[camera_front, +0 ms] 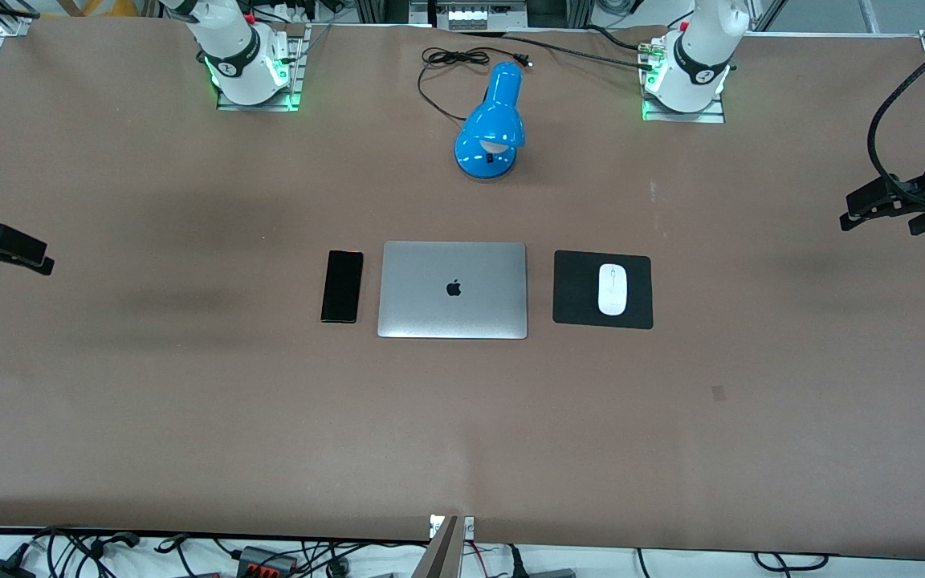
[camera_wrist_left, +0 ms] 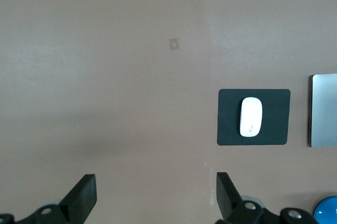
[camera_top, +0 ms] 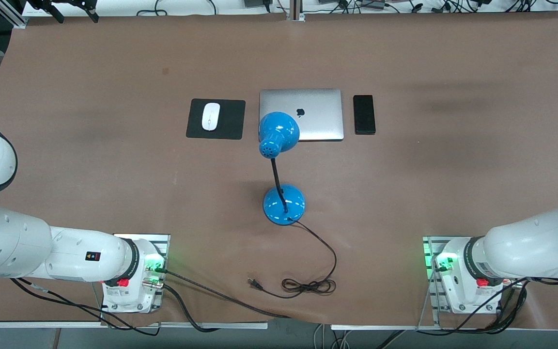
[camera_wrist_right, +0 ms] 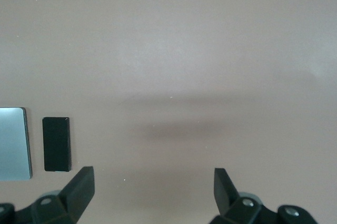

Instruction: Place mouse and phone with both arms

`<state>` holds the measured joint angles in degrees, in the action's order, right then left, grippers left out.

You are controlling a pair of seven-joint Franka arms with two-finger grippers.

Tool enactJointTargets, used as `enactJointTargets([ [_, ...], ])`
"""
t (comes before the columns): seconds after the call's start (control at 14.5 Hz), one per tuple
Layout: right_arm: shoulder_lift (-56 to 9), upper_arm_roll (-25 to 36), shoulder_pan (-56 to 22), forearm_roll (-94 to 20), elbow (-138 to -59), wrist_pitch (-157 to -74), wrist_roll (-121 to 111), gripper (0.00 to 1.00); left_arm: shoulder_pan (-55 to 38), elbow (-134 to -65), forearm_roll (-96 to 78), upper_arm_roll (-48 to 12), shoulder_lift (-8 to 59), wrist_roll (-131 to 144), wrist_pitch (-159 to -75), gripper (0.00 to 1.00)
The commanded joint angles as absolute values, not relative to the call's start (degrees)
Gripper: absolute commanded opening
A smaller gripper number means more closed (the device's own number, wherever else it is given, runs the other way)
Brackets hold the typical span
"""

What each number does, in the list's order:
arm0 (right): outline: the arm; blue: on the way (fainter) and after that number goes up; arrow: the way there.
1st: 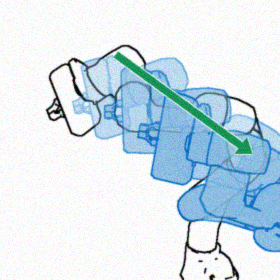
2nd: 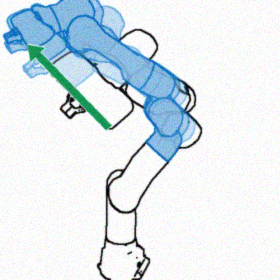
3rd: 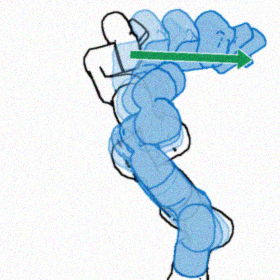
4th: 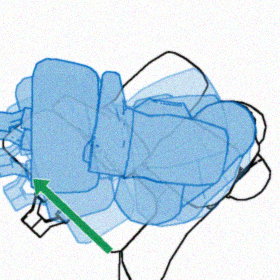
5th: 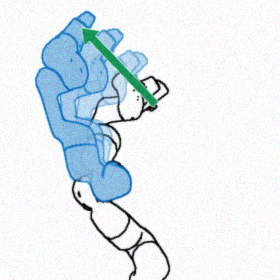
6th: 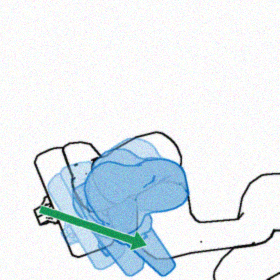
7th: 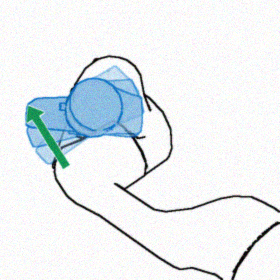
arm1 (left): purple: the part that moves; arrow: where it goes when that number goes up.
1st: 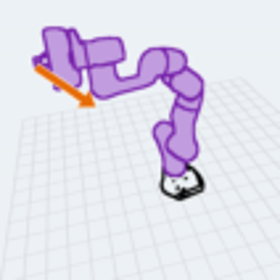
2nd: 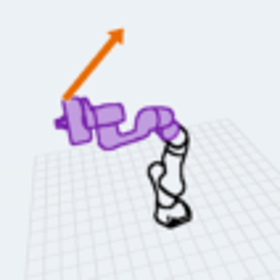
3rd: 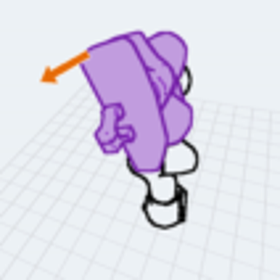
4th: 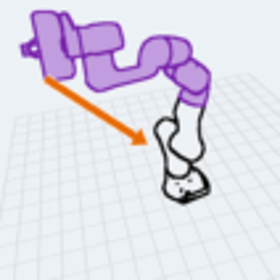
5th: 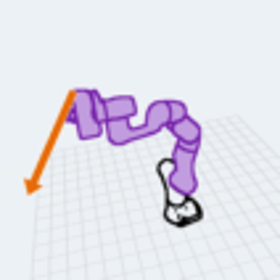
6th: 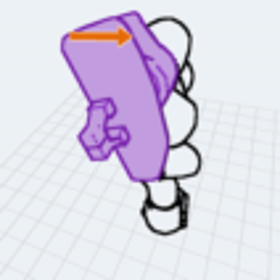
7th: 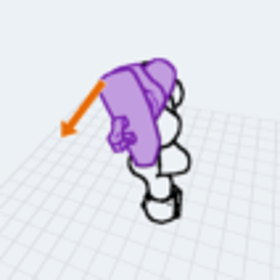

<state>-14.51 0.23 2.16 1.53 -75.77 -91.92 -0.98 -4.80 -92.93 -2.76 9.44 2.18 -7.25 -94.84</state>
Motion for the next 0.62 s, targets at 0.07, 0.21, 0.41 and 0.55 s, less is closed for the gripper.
enactJointTargets([
  [0.07, -3.54, 1.05, 1.32, 1.23, -92.78, -99.21, -1.49, 1.00, -4.48, -90.53, -3.16, 9.40, 3.60, -7.73, -93.43, 1.00],
  [0.21, -0.19, 1.05, 1.32, 1.14, -97.54, -100.11, -1.49, 1.00, -4.40, -90.35, -2.64, 9.41, 3.95, -7.73, -93.78, 1.00],
  [0.41, 2.72, 1.05, 1.23, 1.05, -100.89, -99.50, -1.49, 1.00, -4.39, -90.44, -2.55, 9.49, 3.87, -7.73, -93.34, 1.00],
  [0.55, 4.21, 1.05, 1.32, 1.14, -103.18, -100.80, -1.67, 1.00, -4.48, -90.44, -2.55, 9.40, 3.87, -7.73, -93.34, 1.00],
])
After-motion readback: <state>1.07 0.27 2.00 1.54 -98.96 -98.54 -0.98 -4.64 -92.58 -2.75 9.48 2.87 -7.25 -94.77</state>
